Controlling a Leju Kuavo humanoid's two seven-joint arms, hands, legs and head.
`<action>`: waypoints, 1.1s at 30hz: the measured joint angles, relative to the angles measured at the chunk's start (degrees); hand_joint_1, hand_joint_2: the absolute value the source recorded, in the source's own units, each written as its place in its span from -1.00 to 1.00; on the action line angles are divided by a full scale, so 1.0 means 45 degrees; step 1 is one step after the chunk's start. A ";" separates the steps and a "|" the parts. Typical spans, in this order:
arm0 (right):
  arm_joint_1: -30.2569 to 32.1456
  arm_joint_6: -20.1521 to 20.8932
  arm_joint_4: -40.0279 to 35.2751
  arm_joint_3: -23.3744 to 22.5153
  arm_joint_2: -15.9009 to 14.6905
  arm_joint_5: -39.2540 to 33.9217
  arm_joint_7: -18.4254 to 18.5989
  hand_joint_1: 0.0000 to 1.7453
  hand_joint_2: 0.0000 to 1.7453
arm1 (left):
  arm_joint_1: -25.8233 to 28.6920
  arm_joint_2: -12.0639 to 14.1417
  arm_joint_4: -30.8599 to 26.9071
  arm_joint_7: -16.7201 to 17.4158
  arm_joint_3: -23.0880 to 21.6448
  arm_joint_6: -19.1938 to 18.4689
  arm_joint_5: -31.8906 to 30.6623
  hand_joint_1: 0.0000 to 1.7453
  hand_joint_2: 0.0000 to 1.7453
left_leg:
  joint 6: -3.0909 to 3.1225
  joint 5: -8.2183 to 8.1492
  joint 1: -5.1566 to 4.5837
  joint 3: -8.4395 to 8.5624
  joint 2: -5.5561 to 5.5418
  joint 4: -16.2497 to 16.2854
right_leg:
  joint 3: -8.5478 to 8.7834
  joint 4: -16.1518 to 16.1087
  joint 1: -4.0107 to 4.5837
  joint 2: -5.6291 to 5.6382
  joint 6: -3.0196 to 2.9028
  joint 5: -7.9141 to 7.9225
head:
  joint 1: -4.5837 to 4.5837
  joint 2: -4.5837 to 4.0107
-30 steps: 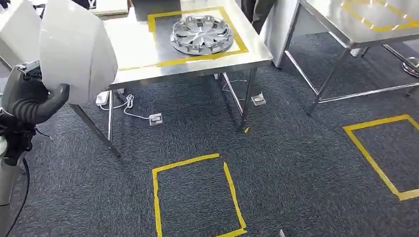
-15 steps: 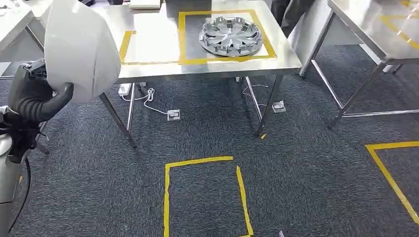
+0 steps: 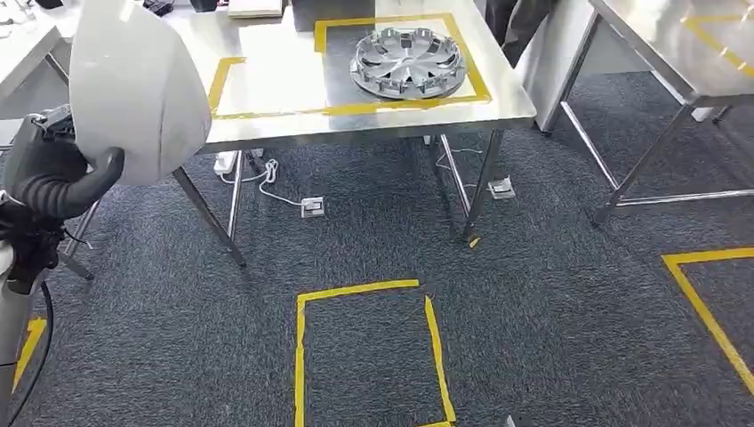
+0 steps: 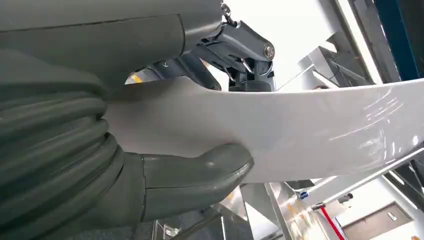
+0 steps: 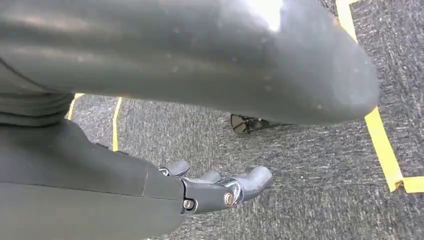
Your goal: Take the parts from the cabinet and place them on the table.
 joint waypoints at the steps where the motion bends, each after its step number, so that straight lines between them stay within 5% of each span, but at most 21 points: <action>1: 0.0000 0.0000 0.0000 0.0000 0.0000 0.0005 -0.0005 -1.00 -1.00 | 0.0000 0.0029 0.0000 -0.0005 0.0005 0.0000 0.0010 1.00 1.00 | 0.0019 -0.0012 -0.0012 -0.0008 0.0000 0.0000 | 0.0006 -0.0022 -0.0006 -0.0001 0.0023 0.0002 | 0.0000 0.0004; 4: 0.0014 0.0039 0.0000 0.0000 -0.0019 0.0059 -0.0063 -1.00 -1.00 | 0.0029 0.0136 -0.0044 -0.0093 0.0053 -0.0005 0.0058 1.00 1.00 | 0.0068 0.0197 0.0168 0.0283 0.0044 -0.0494 | -0.0001 0.0116 0.0061 -0.0018 0.0216 -0.0143 | 0.0014 0.0000; 7: 0.0011 0.0102 0.0000 0.0000 -0.0019 0.0097 -0.0127 -1.00 -1.00 | 0.0127 0.0175 -0.0049 -0.0107 0.0063 -0.0005 0.0083 1.00 1.00 | 0.0142 0.0200 0.0218 0.0258 0.0062 -0.0456 | -0.1187 0.2560 -0.0050 -0.0018 0.0367 -0.1465 | 0.0063 0.0000; 9: 0.0025 0.0107 0.0000 0.0000 -0.0019 0.0117 -0.0175 -1.00 -1.00 | 0.0303 0.0175 -0.0049 -0.0107 0.0063 -0.0005 0.0088 1.00 1.00 | 0.0093 0.0156 0.0251 0.0197 0.0053 -0.0368 | -0.1728 0.3543 -0.0120 -0.0019 0.0463 -0.1594 | 0.0058 0.0000; 10: 0.0035 0.0107 0.0000 0.0000 -0.0024 0.0126 -0.0190 -1.00 -1.00 | 0.0350 0.0189 -0.0049 -0.0107 0.0063 -0.0005 0.0088 1.00 1.00 | 0.0042 0.0122 0.0293 0.0175 0.0039 -0.0297 | -0.1525 0.3079 -0.0149 -0.0019 0.0502 -0.1215 | 0.0058 0.0000; 12: 0.0035 0.0121 0.0000 0.0000 -0.0044 0.0131 -0.0214 -1.00 -1.00 | 0.0358 0.0219 -0.0049 -0.0112 0.0083 -0.0005 0.0107 1.00 1.00 | -0.0123 0.0014 0.0407 0.0138 0.0011 -0.0099 | -0.0421 0.0950 -0.0238 -0.0018 0.0588 -0.0161 | 0.0063 0.0004; 13: 0.0026 0.0141 0.0000 0.0000 -0.0049 0.0131 -0.0229 -1.00 -1.00 | 0.0352 0.0238 -0.0058 -0.0127 0.0092 -0.0020 0.0122 1.00 1.00 | -0.0233 -0.0057 0.0443 0.0110 0.0013 0.0032 | -0.0014 0.0049 -0.0286 -0.0013 0.0622 -0.0101 | 0.0068 0.0000; 14: 0.0028 0.0165 0.0000 0.0000 -0.0029 0.0136 -0.0229 -1.00 -1.00 | 0.0356 0.0297 -0.0058 -0.0136 0.0107 -0.0025 0.0137 1.00 1.00 | -0.0349 -0.0107 0.0329 0.0069 -0.0012 0.0070 | -0.0069 0.0173 -0.0162 0.0094 0.0545 -0.0162 | 0.0083 0.0000; 15: 0.0023 0.0180 0.0000 0.0000 -0.0029 0.0136 -0.0233 -1.00 -1.00 | 0.0359 0.0326 -0.0068 -0.0156 0.0112 -0.0074 0.0151 1.00 1.00 | -0.0437 -0.0123 0.0340 0.0069 -0.0027 0.0078 | -0.0085 0.0212 -0.0170 0.0104 0.0256 -0.0139 | 0.0068 0.0000; 19: 0.0057 0.0199 0.0000 0.0000 -0.0039 0.0136 -0.0243 -1.00 -1.00 | 0.0358 0.0506 -0.0073 -0.0170 0.0194 -0.0083 0.0180 1.00 1.00 | -0.0686 -0.0171 0.0407 0.0032 0.0048 0.0104 | -0.0027 0.0127 -0.0182 0.0035 -0.0140 -0.0043 | 0.0053 0.0004; 22: 0.0088 0.0214 0.0000 0.0000 -0.0039 0.0136 -0.0248 -1.00 -1.00 | 0.0352 0.0564 -0.0058 -0.0180 0.0228 -0.0083 0.0190 1.00 1.00 | -0.0677 -0.1524 0.0357 -0.1162 0.0192 0.2652 | -0.0032 0.0120 -0.0124 0.0012 -0.0290 -0.0066 | -0.0010 0.0000; 24: 0.0126 0.0228 0.0000 0.0000 -0.0039 0.0136 -0.0248 -1.00 -1.00 | 0.0425 0.0573 -0.0020 -0.0190 0.0228 -0.0088 0.0190 1.00 1.00 | -0.0627 -0.1808 0.0340 -0.1810 0.0192 0.3935 | -0.0021 0.0127 -0.0049 -0.0003 -0.0332 -0.0093 | -0.0005 0.0004; 26: 0.0151 0.0238 0.0000 0.0000 -0.0039 0.0136 -0.0248 -1.00 -1.00 | 0.0437 0.0578 0.0000 -0.0195 0.0228 -0.0088 0.0190 1.00 1.00 | -0.0489 -0.1030 0.0297 -0.1321 0.0196 0.2911 | 0.0035 0.0130 0.0001 -0.0007 -0.0354 -0.0131 | -0.0005 0.0004; 28: 0.0149 0.0257 0.0000 0.0000 -0.0039 0.0136 -0.0277 -1.00 -1.00 | 0.0423 0.0612 -0.0010 -0.0234 0.0228 -0.0083 0.0194 1.00 1.00 | -0.0274 0.0013 0.0209 -0.0127 0.0226 0.0618 | 0.0170 0.0129 0.0026 -0.0001 -0.0299 -0.0214 | -0.0005 0.0004; 29: 0.0154 0.0277 0.0000 0.0000 -0.0039 0.0136 -0.0282 -1.00 -1.00 | 0.0409 0.0617 0.0000 -0.0253 0.0228 -0.0083 0.0195 1.00 1.00 | -0.0237 -0.0307 0.0112 0.0101 0.0271 0.0300 | 0.0158 0.0118 0.0078 -0.0002 -0.0233 -0.0248 | 0.0005 0.0000; 31: 0.0156 0.0291 0.0000 0.0000 -0.0044 0.0136 -0.0282 -1.00 -1.00 | 0.0399 0.0617 -0.0005 -0.0272 0.0228 -0.0083 0.0195 1.00 1.00 | -0.0238 -0.0296 0.0048 0.0147 0.0241 0.0133 | 0.0126 0.0102 0.0046 -0.0002 -0.0097 -0.0242 | 0.0005 0.0004; 33: 0.0167 0.0291 0.0000 0.0000 -0.0043 0.0145 -0.0267 -1.00 -1.00 | 0.0393 0.0617 0.0000 -0.0321 0.0228 -0.0078 0.0195 1.00 1.00 | -0.0087 -0.0298 0.0050 0.0158 0.0197 0.0084 | 0.0203 0.0005 0.0046 -0.0024 0.0068 -0.0263 | 0.0000 0.0004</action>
